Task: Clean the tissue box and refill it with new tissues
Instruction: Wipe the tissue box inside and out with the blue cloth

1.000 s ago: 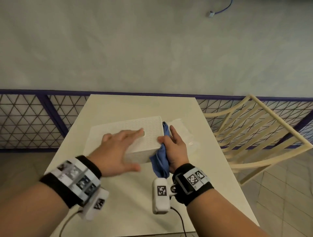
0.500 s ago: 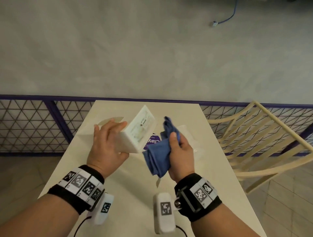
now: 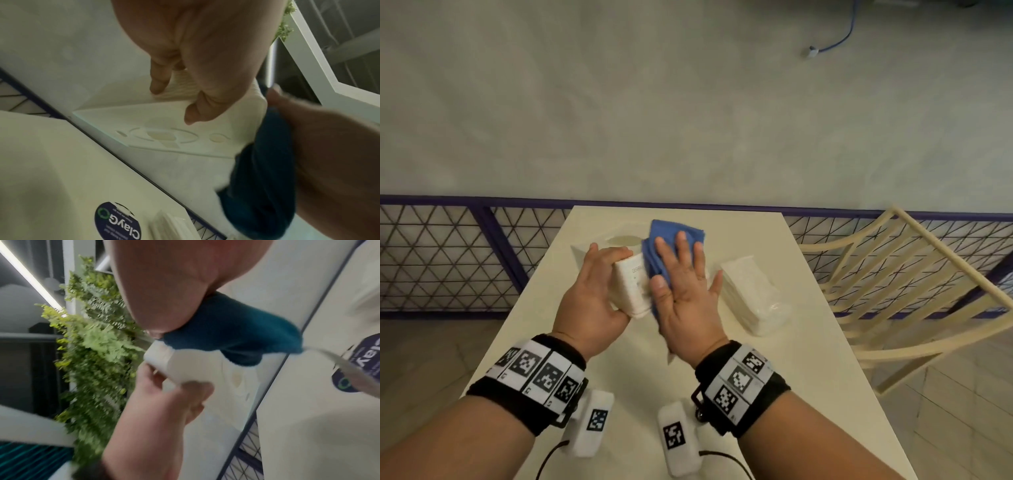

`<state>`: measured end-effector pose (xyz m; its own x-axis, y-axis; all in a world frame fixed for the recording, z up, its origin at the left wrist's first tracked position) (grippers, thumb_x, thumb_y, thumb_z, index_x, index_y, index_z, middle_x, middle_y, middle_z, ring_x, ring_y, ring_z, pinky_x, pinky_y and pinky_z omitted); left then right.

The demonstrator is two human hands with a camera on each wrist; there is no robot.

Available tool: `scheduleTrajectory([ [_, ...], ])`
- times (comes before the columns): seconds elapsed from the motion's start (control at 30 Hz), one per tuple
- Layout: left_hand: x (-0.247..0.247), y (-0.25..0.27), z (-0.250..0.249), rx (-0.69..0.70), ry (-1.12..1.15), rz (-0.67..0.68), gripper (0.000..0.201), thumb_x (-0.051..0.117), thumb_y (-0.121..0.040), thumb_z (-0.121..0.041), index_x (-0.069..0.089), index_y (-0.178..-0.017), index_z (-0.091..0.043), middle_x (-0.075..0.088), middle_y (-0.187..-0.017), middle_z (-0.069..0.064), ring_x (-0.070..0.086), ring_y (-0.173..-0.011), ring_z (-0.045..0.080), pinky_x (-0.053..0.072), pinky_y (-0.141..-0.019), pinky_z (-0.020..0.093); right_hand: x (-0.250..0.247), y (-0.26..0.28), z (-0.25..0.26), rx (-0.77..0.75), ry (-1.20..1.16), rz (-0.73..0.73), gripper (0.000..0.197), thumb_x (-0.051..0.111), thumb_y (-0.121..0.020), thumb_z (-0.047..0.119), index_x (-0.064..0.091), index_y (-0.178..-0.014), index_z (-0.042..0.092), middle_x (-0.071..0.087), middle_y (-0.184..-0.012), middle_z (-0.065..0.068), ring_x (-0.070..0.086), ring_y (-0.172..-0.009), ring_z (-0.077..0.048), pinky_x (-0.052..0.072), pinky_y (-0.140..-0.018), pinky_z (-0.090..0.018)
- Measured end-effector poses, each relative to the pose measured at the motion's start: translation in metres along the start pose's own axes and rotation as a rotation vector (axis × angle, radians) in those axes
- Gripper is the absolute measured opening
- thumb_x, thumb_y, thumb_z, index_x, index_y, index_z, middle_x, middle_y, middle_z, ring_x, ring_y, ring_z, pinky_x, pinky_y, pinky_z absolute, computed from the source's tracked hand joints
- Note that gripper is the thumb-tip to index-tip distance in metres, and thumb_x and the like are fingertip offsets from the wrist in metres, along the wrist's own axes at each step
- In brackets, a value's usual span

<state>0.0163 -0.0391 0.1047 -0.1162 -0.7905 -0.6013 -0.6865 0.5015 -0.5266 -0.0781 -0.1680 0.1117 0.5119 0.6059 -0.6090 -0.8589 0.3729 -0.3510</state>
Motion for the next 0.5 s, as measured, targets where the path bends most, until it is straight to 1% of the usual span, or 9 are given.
scheduleTrajectory([
  [0.07,0.001,0.002,0.002,0.007,-0.002,0.005,0.08,0.081,-0.063,-0.006,0.038,-0.123,-0.037,0.038,-0.127,-0.025,0.022,-0.143,0.019,0.048,-0.081,0.031,-0.002,-0.005,-0.007,0.058,-0.033,-0.059,0.047,0.021,-0.097,0.054,0.003,-0.14,0.059,-0.018,-0.149,0.032,-0.025,-0.14,0.002,-0.015,-0.114,-0.057],
  [0.13,0.003,0.003,0.0,0.017,0.022,-0.003,0.077,0.078,-0.065,-0.006,0.038,-0.123,-0.037,0.038,-0.125,-0.029,0.022,-0.142,0.016,0.05,-0.08,0.032,0.003,0.002,0.001,0.021,0.043,-0.064,0.052,0.013,-0.092,0.061,0.0,-0.142,0.054,-0.023,-0.151,0.025,-0.03,-0.141,-0.006,-0.017,-0.113,-0.056],
  [0.17,0.004,0.003,-0.001,0.024,0.038,-0.01,0.072,0.076,-0.068,-0.012,0.037,-0.123,-0.036,0.04,-0.128,-0.023,0.024,-0.141,0.016,0.05,-0.082,0.033,0.008,0.007,0.008,-0.034,0.106,-0.044,0.054,0.009,-0.091,0.062,-0.002,-0.143,0.053,-0.026,-0.151,0.023,-0.031,-0.141,-0.01,-0.018,-0.112,-0.055],
  [0.23,0.005,0.003,-0.005,-0.039,0.075,0.027,0.061,0.058,-0.073,-0.039,0.034,-0.128,-0.034,0.044,-0.139,-0.002,0.036,-0.136,0.025,0.047,-0.092,0.038,0.021,0.02,0.014,-0.186,0.238,0.0,0.051,0.007,-0.092,0.059,-0.004,-0.142,0.053,-0.027,-0.151,0.022,-0.028,-0.143,-0.015,-0.02,-0.112,-0.054],
  [0.27,0.004,0.004,-0.006,-0.073,0.101,0.035,0.061,0.049,-0.072,-0.047,0.034,-0.13,-0.035,0.044,-0.14,0.005,0.042,-0.132,0.028,0.045,-0.097,0.041,0.025,0.025,0.012,-0.242,0.274,0.0,0.049,0.008,-0.094,0.057,-0.003,-0.141,0.054,-0.026,-0.152,0.024,-0.023,-0.145,-0.015,-0.019,-0.112,-0.053],
  [0.3,0.004,0.005,-0.005,-0.072,0.104,0.032,0.059,0.051,-0.072,-0.047,0.036,-0.128,-0.036,0.045,-0.141,0.004,0.043,-0.131,0.029,0.045,-0.098,0.043,0.027,0.026,0.009,-0.256,0.276,-0.024,0.048,0.009,-0.095,0.056,-0.001,-0.142,0.054,-0.023,-0.152,0.026,-0.019,-0.146,-0.014,-0.017,-0.112,-0.052],
  [0.4,0.003,0.005,0.002,0.033,0.122,-0.01,0.077,0.08,-0.064,-0.01,0.039,-0.125,-0.034,0.034,-0.133,-0.032,0.027,-0.141,0.019,0.049,-0.092,0.041,0.021,0.018,-0.002,-0.097,0.104,-0.124,0.047,0.01,-0.095,0.057,0.007,-0.142,0.055,-0.015,-0.152,0.031,-0.017,-0.145,-0.005,-0.017,-0.115,-0.046],
  [0.43,0.002,0.005,0.003,0.051,0.12,-0.012,0.082,0.083,-0.06,-0.004,0.04,-0.124,-0.033,0.032,-0.129,-0.038,0.023,-0.142,0.015,0.049,-0.091,0.039,0.017,0.015,-0.005,-0.018,-0.002,-0.136,0.046,0.013,-0.094,0.058,0.007,-0.14,0.059,-0.014,-0.151,0.033,-0.018,-0.144,-0.001,-0.016,-0.116,-0.044],
  [0.5,0.001,0.008,0.008,0.077,0.099,-0.017,0.085,0.086,-0.056,-0.004,0.042,-0.124,-0.03,0.033,-0.129,-0.037,0.021,-0.143,0.014,0.049,-0.09,0.036,0.012,0.013,-0.011,0.078,-0.19,-0.191,0.045,0.021,-0.095,0.052,0.008,-0.138,0.06,-0.006,-0.154,0.03,-0.015,-0.143,0.004,-0.01,-0.118,-0.038],
])
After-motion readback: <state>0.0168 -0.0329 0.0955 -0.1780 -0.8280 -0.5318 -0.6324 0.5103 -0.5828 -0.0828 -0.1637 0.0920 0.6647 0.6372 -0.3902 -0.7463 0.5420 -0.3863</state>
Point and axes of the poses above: each hand's wrist, its own y-axis away from the middle knuckle, its own x-axis out of the palm, z = x × y, the point moved 1 cm from there along -y, towards the middle knuckle
